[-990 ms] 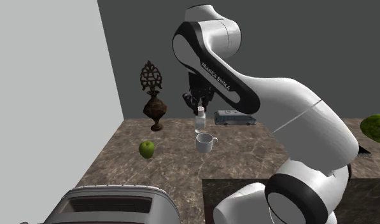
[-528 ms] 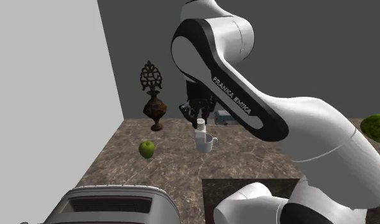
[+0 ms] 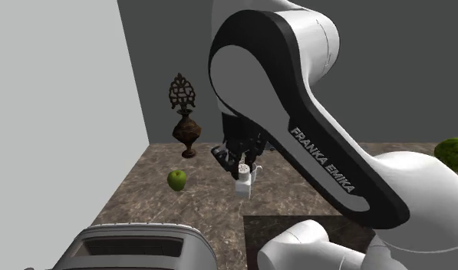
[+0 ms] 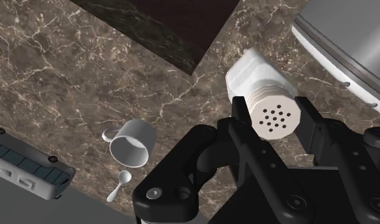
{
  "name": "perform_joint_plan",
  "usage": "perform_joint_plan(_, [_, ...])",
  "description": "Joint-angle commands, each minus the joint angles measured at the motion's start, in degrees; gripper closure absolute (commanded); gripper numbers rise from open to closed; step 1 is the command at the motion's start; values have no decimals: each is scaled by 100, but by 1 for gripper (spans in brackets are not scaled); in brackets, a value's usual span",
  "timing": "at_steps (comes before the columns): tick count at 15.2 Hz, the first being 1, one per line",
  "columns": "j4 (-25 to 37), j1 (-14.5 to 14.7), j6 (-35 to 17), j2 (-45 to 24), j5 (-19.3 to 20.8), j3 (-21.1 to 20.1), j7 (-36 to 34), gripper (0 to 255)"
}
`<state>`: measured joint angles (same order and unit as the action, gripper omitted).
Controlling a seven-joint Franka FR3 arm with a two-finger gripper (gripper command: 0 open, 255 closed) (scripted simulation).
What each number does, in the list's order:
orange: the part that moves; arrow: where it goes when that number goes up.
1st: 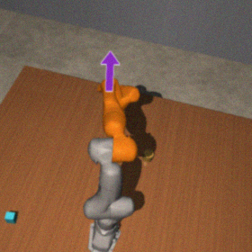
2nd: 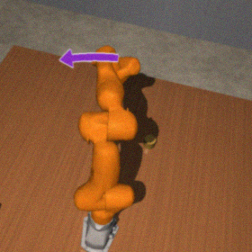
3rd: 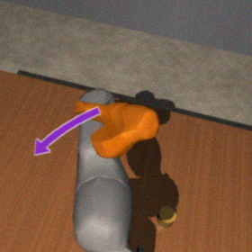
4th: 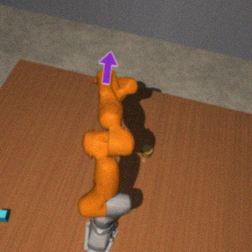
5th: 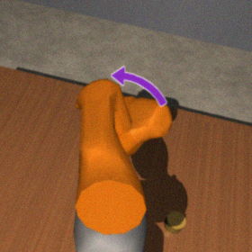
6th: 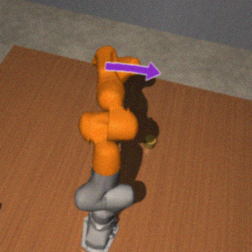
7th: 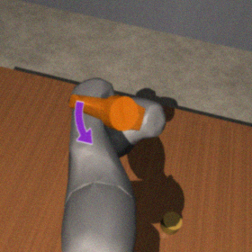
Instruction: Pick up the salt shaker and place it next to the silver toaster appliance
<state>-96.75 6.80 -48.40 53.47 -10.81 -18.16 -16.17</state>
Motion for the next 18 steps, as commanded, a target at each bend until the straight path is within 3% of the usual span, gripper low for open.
perform_joint_plan(1, [106, -34, 184, 116, -235, -155, -231, 255])
perform_joint_plan(9, [858, -275, 987, 450, -1332, -709, -1270, 255])
perform_joint_plan(16, [1894, -654, 1663, 513, -2635, -1143, -2512, 255])
perform_joint_plan(18, [1573, -591, 1553, 716, -2606, -1129, -2420, 255])
